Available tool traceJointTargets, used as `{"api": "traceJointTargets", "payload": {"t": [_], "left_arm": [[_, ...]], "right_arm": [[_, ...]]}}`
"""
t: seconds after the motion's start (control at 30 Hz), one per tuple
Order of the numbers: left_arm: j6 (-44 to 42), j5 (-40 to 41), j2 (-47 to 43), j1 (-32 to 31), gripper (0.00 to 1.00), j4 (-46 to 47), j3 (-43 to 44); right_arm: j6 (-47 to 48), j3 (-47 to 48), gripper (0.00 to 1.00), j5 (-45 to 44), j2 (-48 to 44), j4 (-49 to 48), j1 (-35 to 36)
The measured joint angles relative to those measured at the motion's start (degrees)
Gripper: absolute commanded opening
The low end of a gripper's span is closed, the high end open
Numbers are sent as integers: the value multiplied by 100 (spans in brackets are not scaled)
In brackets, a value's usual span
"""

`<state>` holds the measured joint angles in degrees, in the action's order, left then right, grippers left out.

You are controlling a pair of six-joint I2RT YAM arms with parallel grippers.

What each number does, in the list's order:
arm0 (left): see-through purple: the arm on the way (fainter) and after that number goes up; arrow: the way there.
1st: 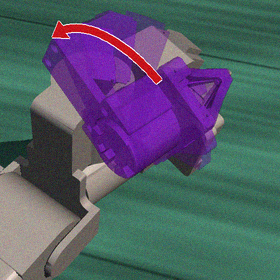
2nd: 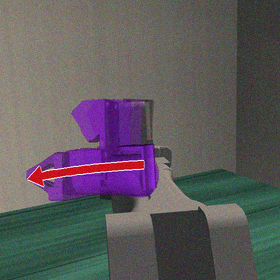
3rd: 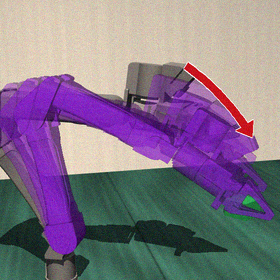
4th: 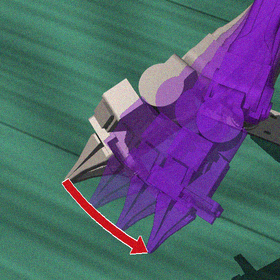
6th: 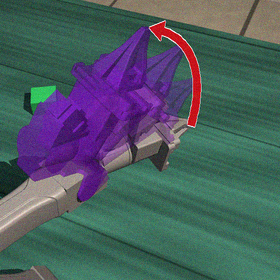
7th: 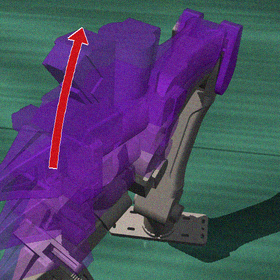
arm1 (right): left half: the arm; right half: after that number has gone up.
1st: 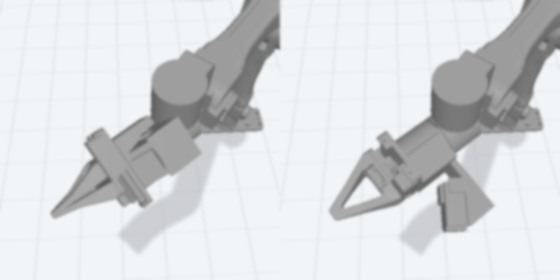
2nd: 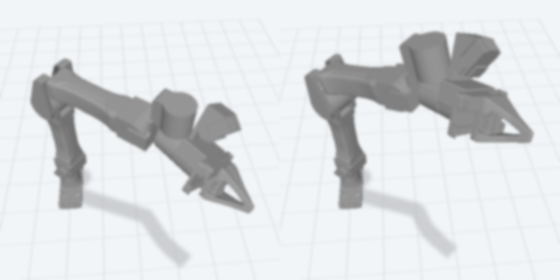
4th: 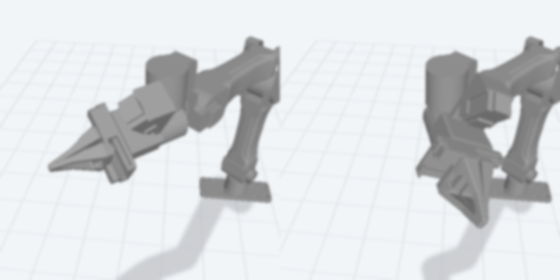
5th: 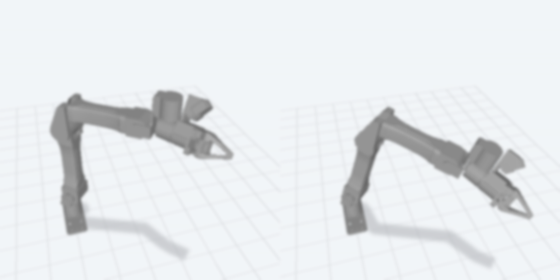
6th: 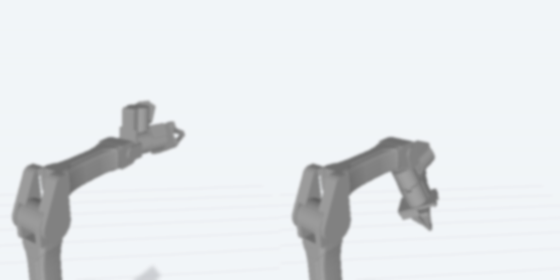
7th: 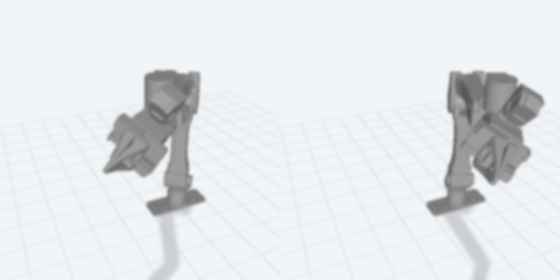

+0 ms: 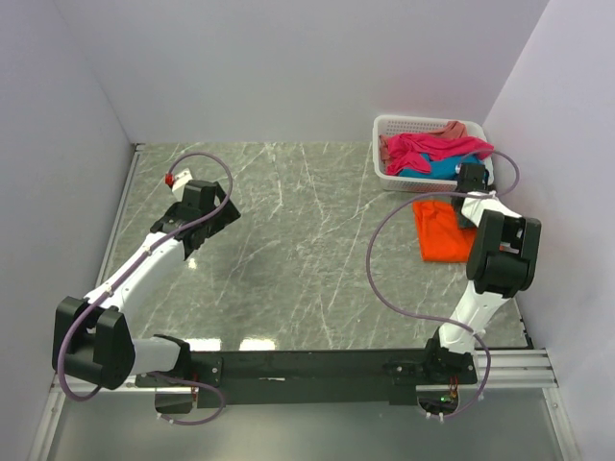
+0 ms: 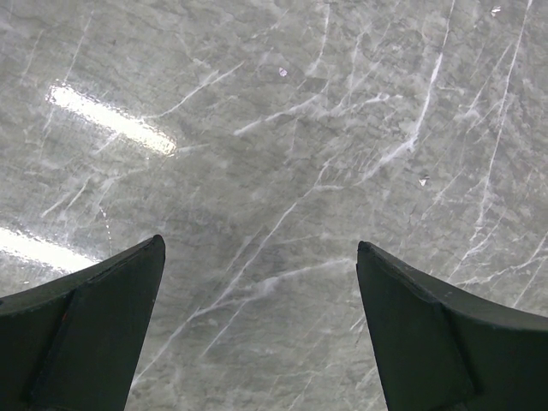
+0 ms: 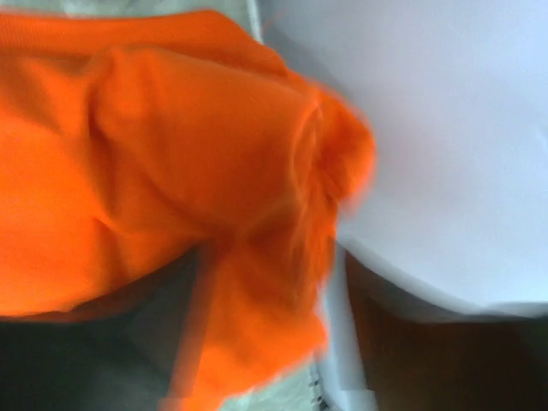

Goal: Fold and stack the t-shirts
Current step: Neatly place the folded tshirt to the corner, then reset both grippers

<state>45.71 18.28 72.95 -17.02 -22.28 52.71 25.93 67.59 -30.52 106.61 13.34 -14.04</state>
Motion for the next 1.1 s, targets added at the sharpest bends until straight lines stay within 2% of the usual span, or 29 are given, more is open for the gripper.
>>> {"api": "traceJointTargets", "payload": {"t": [0.03,0.17,0.3,0.43,0.6,0.73,0.93,1.1], "left_arm": [[0,-9,-2,0,100,11,0],[0,-103,-50,0,99,42,-20],[9,-195,-114,0,99,37,-26],[76,-299,-140,0,99,-9,-24],[363,-269,-525,-2,99,-387,15],[612,-74,-903,-4,100,-798,236],[903,323,-1580,-28,99,-1462,378],[979,621,-2323,-72,99,-1545,293]], "right_arm": [[-57,76,88,-4,0,42,-4],[-358,286,89,37,-221,306,2],[-968,275,91,151,-1049,662,131],[-2074,50,92,549,-2586,704,538],[-3495,-1187,93,2131,-4935,151,765],[-4315,-2122,93,3156,-6168,-92,763],[-4636,-2527,94,4192,-6603,-26,763],[-4673,-3014,95,4572,-7007,17,763]]}}
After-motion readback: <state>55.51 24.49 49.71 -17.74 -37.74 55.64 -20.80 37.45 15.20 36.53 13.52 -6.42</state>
